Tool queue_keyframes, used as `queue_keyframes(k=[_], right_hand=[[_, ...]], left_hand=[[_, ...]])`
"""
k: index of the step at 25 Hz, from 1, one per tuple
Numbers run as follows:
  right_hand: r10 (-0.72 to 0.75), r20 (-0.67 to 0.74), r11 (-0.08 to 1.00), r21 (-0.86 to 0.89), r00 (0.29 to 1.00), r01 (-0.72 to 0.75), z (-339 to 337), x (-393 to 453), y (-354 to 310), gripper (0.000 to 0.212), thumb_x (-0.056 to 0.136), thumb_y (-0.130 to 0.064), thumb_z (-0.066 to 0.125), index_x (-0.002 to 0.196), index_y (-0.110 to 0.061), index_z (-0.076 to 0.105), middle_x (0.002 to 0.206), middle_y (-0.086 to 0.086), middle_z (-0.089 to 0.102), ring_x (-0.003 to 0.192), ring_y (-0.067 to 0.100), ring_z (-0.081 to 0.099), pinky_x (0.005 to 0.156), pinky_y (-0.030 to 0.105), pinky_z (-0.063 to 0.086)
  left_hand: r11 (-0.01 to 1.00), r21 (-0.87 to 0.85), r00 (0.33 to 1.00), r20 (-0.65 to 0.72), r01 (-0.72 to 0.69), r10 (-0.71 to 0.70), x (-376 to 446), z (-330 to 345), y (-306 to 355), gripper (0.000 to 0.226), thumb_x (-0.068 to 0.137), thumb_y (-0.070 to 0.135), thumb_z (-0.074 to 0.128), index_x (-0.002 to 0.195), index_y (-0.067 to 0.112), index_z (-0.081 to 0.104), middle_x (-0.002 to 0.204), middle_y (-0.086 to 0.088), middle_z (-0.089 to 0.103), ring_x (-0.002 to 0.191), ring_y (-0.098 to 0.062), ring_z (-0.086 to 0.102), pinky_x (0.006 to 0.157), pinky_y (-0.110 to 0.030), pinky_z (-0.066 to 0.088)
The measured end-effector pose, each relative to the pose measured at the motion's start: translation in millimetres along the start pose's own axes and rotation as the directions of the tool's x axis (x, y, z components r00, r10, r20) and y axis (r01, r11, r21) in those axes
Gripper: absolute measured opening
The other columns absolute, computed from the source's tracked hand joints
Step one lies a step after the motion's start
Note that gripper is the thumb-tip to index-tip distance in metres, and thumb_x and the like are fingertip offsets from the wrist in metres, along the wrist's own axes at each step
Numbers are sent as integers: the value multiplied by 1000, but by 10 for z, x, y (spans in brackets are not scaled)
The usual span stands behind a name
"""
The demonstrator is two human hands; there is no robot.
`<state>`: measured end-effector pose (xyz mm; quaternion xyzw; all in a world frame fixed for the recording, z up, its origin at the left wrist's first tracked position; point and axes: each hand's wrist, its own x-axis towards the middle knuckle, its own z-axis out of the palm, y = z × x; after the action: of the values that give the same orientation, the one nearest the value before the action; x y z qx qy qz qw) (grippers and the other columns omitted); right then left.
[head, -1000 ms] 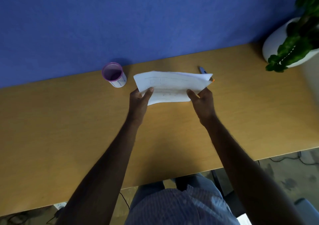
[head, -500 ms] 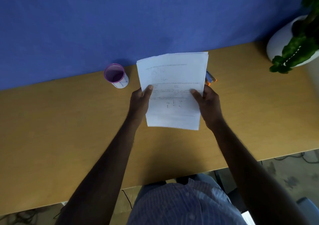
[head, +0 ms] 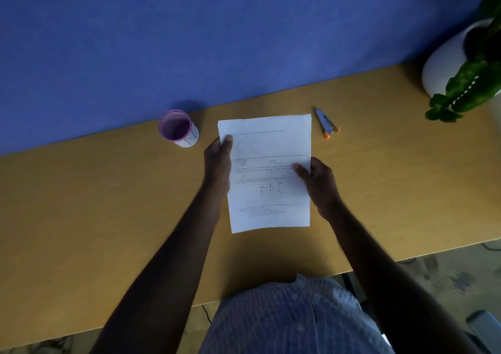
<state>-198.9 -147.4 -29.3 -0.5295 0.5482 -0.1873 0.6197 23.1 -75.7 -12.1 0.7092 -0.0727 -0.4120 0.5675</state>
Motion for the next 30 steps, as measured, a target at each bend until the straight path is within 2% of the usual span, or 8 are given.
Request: queue_keyframes(k=[4,8,10,13,15,18,21,30], right_hand=[[14,-28,999,48,1000,-12,-32,295,-100,15,98,-28,71,88,-19,66,78,-13,71,70,1,62,63,21,49],[-6,-110,986,163,994,24,-65,687,-288,32,100,-22,68,88,6,58,81,10,50,77,21,43,70,37,36],[-14,-149,987,155,989,38,-92,854,-332,19,101,-16,64,88,-1,64,85,10,59,80,22,52,72,39,44],[-155,-356,987,-88,921,132,-161,1025,-285,7,97,-12,65,103,-12,68,107,7,70,92,17,63,81,37,57],[-262,-428,924,-369,865,97,-235,1127,-146,38,90,-11,68,127,-7,61,129,15,60,112,24,57,90,21,49],[-91,-409,856,-497,908,-138,-309,1241,88,72,83,-23,77,146,-6,45,146,18,43,132,36,42,106,34,36],[-76,-385,813,-558,920,-166,-384,1334,226,63,85,-28,74,139,-5,51,141,18,47,132,39,42,110,36,31],[-205,-377,978,-43,903,204,-384,1194,-198,36,88,-17,76,115,-16,53,102,-1,64,88,13,66,80,43,60]], left_hand=[[991,120,998,-14,-54,56,132,56,-125,26,106,27,56,83,22,65,77,13,73,68,-3,68,58,-20,47],[979,190,997,39,-70,63,216,99,-192,24,105,30,56,85,23,67,76,16,74,66,1,68,57,-18,46],[975,215,998,29,-61,56,273,116,-225,24,105,31,56,84,25,67,75,18,73,65,2,68,56,-17,45],[968,245,999,19,-47,43,360,143,-273,26,105,29,55,82,22,66,74,14,72,63,0,64,55,-17,42],[964,263,999,0,-37,39,416,163,-307,28,105,26,55,80,16,64,75,4,68,66,-10,58,57,-23,40],[960,278,999,-11,-34,39,481,187,-356,27,105,23,55,83,8,61,75,-5,57,69,-15,47,62,-29,35],[954,299,999,-20,-25,33,538,185,-371,34,105,22,55,71,15,54,60,17,55,54,1,44,53,-17,35],[955,295,1000,9,-21,19,478,210,-317,26,105,26,53,90,9,65,79,5,69,63,-1,60,56,-20,40]])
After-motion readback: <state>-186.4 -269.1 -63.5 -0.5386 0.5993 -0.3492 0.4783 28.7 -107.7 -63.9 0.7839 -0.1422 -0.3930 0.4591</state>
